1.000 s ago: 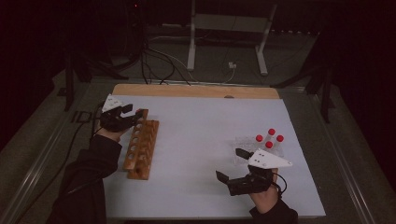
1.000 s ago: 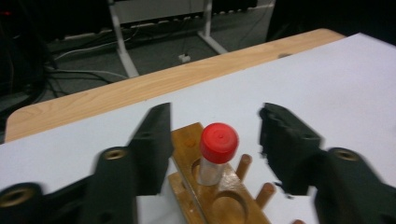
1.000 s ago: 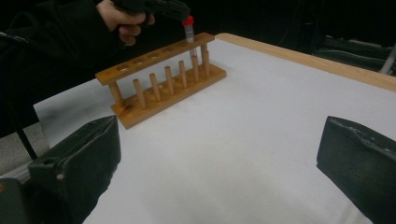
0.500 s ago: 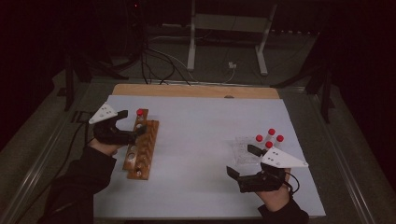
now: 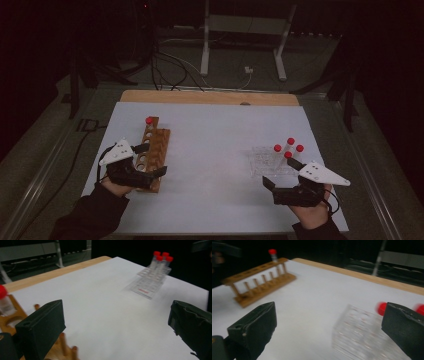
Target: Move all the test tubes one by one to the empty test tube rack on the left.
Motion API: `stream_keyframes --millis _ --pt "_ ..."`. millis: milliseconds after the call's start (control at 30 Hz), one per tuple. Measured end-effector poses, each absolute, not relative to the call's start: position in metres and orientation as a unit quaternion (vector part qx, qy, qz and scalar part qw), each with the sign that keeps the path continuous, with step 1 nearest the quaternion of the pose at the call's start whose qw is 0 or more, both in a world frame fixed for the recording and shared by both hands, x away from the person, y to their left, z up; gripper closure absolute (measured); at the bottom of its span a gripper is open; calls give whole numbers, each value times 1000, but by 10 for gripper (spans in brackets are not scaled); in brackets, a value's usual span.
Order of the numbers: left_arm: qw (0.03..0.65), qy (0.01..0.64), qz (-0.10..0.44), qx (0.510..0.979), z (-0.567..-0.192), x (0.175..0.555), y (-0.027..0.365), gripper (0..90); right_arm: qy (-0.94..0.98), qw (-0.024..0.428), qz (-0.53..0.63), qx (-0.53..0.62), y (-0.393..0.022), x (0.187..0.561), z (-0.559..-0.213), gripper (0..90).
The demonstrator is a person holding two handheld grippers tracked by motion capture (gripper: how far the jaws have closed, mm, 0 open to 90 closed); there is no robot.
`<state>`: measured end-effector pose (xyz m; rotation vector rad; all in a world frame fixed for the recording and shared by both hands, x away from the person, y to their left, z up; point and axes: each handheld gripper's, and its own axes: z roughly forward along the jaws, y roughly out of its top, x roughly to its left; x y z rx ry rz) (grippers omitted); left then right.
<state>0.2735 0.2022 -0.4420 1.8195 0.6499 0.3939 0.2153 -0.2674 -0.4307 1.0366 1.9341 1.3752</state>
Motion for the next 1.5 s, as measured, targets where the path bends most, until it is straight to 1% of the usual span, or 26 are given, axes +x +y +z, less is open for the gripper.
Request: stream_keyframes --millis 67,100,300,400,467,533,700,767,800,1000,1233,1500 --pt "551 270 166 772 -444 269 200 15 713 282 506 396 -276 215 -432 8" --pt "551 267 163 774 -445 268 200 15 710 284 506 400 -280 214 -432 40" --pt "551 262 163 775 -447 264 198 15 698 295 494 427 -301 216 -439 82" --pt "553 260 164 774 -447 263 197 15 698 297 480 440 -306 220 -446 155" --pt "554 257 163 775 -447 262 197 15 699 298 469 450 -307 225 -450 160" --pt "555 256 160 775 -447 262 197 15 701 295 458 460 -308 229 -454 200" --pt "553 255 161 777 -449 262 196 15 701 293 437 482 -310 240 -463 349" --pt "554 255 158 777 -450 262 196 15 702 293 429 487 -310 244 -466 376" --pt "552 254 158 778 -451 262 196 15 703 291 426 490 -310 247 -467 404" --pt "551 249 154 782 -453 262 194 15 704 282 416 502 -307 257 -471 480" --pt "548 245 151 786 -454 261 193 15 704 279 408 510 -308 266 -475 535" --pt "548 245 146 786 -455 261 193 15 709 274 405 508 -306 275 -477 624"
